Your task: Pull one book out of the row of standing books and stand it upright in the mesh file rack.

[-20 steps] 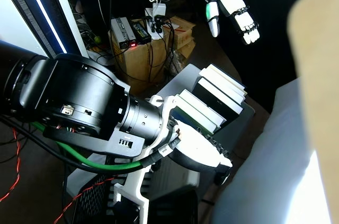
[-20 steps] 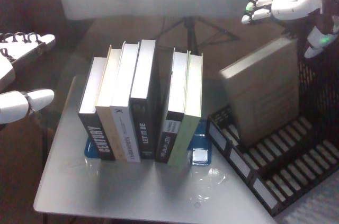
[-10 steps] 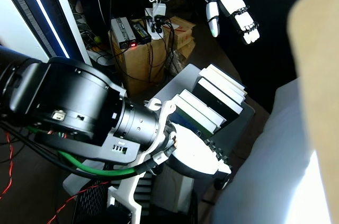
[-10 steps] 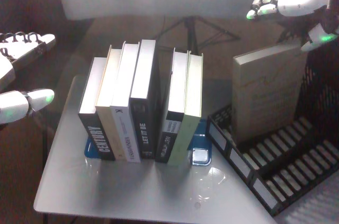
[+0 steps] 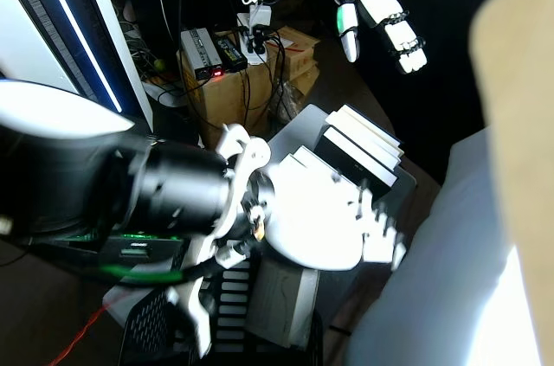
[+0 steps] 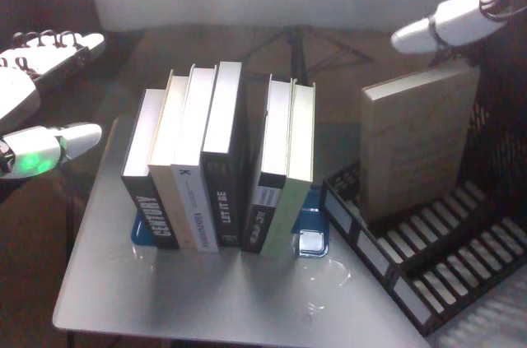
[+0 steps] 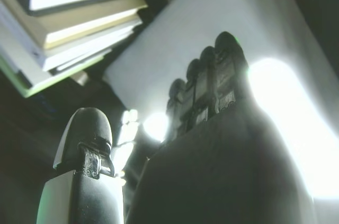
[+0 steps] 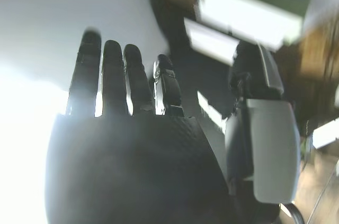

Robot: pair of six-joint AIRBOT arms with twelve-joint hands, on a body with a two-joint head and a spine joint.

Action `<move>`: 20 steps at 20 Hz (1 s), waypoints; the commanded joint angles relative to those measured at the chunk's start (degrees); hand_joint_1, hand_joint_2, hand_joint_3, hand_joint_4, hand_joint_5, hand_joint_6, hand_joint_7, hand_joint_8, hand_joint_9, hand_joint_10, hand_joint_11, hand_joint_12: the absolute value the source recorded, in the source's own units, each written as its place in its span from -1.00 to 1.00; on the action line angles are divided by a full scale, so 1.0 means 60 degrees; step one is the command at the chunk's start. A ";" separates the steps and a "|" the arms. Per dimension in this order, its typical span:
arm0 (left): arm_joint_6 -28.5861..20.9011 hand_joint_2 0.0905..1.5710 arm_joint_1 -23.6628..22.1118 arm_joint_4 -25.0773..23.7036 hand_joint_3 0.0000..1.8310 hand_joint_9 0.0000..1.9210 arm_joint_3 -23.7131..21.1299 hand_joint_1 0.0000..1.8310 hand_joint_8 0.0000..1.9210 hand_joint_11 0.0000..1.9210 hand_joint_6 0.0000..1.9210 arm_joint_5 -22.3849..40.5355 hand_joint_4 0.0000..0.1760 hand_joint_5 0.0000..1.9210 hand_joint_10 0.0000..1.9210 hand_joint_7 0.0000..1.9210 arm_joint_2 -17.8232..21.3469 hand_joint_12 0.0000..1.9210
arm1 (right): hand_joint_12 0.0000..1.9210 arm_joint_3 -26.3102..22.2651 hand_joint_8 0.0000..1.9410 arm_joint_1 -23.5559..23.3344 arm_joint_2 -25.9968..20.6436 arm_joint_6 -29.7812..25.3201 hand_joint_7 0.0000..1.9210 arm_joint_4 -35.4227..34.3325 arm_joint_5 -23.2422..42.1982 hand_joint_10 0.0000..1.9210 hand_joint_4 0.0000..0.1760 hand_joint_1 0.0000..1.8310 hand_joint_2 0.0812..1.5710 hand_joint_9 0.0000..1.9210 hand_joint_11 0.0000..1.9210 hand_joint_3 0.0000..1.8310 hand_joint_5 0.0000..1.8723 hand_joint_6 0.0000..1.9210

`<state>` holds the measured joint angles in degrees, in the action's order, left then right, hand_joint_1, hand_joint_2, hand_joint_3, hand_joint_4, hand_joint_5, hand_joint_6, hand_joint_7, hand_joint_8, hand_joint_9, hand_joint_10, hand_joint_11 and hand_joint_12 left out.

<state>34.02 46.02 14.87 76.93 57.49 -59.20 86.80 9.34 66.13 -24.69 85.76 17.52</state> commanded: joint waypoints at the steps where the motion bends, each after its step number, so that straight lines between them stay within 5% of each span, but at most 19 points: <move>1: -0.0085 0.68 -0.0076 0.0132 -1.00 -1.00 -0.0002 -0.49 -1.00 -1.00 -1.00 0.1144 0.14 -1.00 -1.00 -1.00 0.0048 -0.99 | -0.97 0.0087 -1.00 0.0093 -0.0226 0.0860 -1.00 -0.1445 0.0494 -1.00 0.07 -0.52 0.65 -1.00 -0.95 -0.96 -1.00 -1.00; 3: -0.0158 0.67 -0.0120 -0.0013 -1.00 -1.00 -0.0087 -0.52 -1.00 -0.98 -1.00 0.1277 0.25 -1.00 -1.00 -1.00 0.0069 -0.98 | -0.90 -0.0143 -1.00 0.0547 -0.0523 0.1993 -1.00 -0.3904 0.1255 -1.00 0.24 -0.47 0.69 -1.00 -0.99 -1.00 -1.00 -1.00; 5: -0.0247 0.66 -0.0137 -0.0115 -1.00 -1.00 -0.0150 -0.54 -1.00 -1.00 -1.00 0.1422 0.53 -1.00 -1.00 -1.00 0.0076 -0.86 | -0.99 -0.0460 -1.00 0.0956 -0.0792 0.2929 -1.00 -0.5554 0.1800 -1.00 -0.19 -0.45 0.74 -1.00 -1.00 -1.00 -1.00 -1.00; 6: -0.0352 0.67 -0.0154 -0.0216 -1.00 -1.00 -0.0204 -0.51 -1.00 -1.00 -1.00 0.1558 0.46 -1.00 -1.00 -1.00 0.0075 -0.84 | -1.00 -0.0702 -1.00 0.1316 -0.0996 0.3545 -1.00 -0.6734 0.2269 -1.00 -0.67 -0.48 0.77 -1.00 -1.00 -0.99 -1.00 -1.00; 7: -0.0426 0.67 -0.0183 -0.0327 -1.00 -1.00 -0.0260 -0.51 -1.00 -1.00 -1.00 0.1681 0.48 -1.00 -1.00 -1.00 0.0062 -0.76 | -1.00 -0.0939 -1.00 0.1700 -0.1192 0.4079 -1.00 -0.7691 0.2733 -0.98 -0.93 -0.50 0.74 -0.96 -1.00 -1.00 -1.00 -1.00; 8: -0.0506 0.67 -0.0219 -0.0456 -1.00 -1.00 -0.0298 -0.53 -1.00 -1.00 -1.00 0.1792 0.38 -1.00 -1.00 -1.00 0.0036 -0.76 | -1.00 -0.1159 -1.00 0.2040 -0.1370 0.4468 -1.00 -0.8460 0.3181 -0.98 -0.92 -0.50 0.72 -0.94 -1.00 -1.00 -1.00 -1.00; 11: -0.0750 0.65 -0.0399 -0.0932 -1.00 -1.00 -0.0414 -0.58 -1.00 -1.00 -1.00 0.2027 0.76 -1.00 -1.00 -1.00 -0.0038 -0.89 | -1.00 -0.1853 -1.00 0.2868 -0.1828 0.5331 -1.00 -1.0021 0.4416 -0.98 -1.00 -0.50 0.76 -0.93 -1.00 -1.00 -1.00 -1.00; 13: -0.0852 0.64 -0.0524 -0.1257 -1.00 -1.00 -0.0483 -0.58 -1.00 -1.00 -1.00 0.2130 0.84 -1.00 -1.00 -1.00 -0.0090 -0.80 | -0.98 -0.2295 -1.00 0.3417 -0.2071 0.5911 -1.00 -1.0881 0.5214 -0.98 -1.00 -0.55 0.69 -0.93 -0.96 -1.00 -1.00 -1.00; 14: -0.0925 0.65 -0.0586 -0.1415 -1.00 -1.00 -0.0497 -0.58 -1.00 -1.00 -1.00 0.2166 0.65 -1.00 -1.00 -1.00 -0.0126 -0.75 | -0.80 -0.2474 -1.00 0.3675 -0.2182 0.6098 -1.00 -1.1220 0.5581 -0.98 -1.00 -0.55 0.64 -0.93 -0.99 -1.00 -1.00 -1.00; 15: -0.0993 0.63 -0.0640 -0.1585 -1.00 -1.00 -0.0521 -0.61 -1.00 -1.00 -1.00 0.2221 0.80 -1.00 -1.00 -1.00 -0.0154 -0.75 | -0.59 -0.2638 -1.00 0.3946 -0.2255 0.6224 -1.00 -1.1557 0.5980 -0.98 -1.00 -0.54 0.62 -0.92 -1.00 -1.00 -1.00 -1.00; 17: -0.1070 0.60 -0.0750 -0.1894 -1.00 -1.00 -0.0613 -0.62 -1.00 -1.00 -1.00 0.2332 0.84 -1.00 -1.00 -1.00 -0.0180 -0.66 | -0.46 -0.2968 -1.00 0.4572 -0.2363 0.6496 -1.00 -1.2267 0.6771 -0.98 -1.00 -0.52 0.62 -0.91 -1.00 -1.00 -1.00 -1.00; 18: -0.1078 0.57 -0.0786 -0.1961 -1.00 -1.00 -0.0632 -0.65 -1.00 -1.00 -1.00 0.2347 0.69 -1.00 -1.00 -1.00 -0.0196 -0.64 | -0.37 -0.3072 -1.00 0.4752 -0.2404 0.6624 -1.00 -1.2456 0.6990 -0.98 -1.00 -0.55 0.62 -0.90 -1.00 -1.00 -1.00 -1.00; 20: -0.1120 0.54 -0.0811 -0.2050 -1.00 -1.00 -0.0633 -0.64 -1.00 -1.00 -1.00 0.2367 0.59 -1.00 -1.00 -1.00 -0.0261 -0.83 | -0.42 -0.3223 -1.00 0.5162 -0.2451 0.6769 -1.00 -1.2791 0.7323 -0.99 -1.00 -0.55 0.61 -0.93 -1.00 -1.00 -1.00 -1.00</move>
<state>27.55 41.60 1.48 72.97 64.69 -61.06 67.51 40.77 51.96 16.01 11.57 53.78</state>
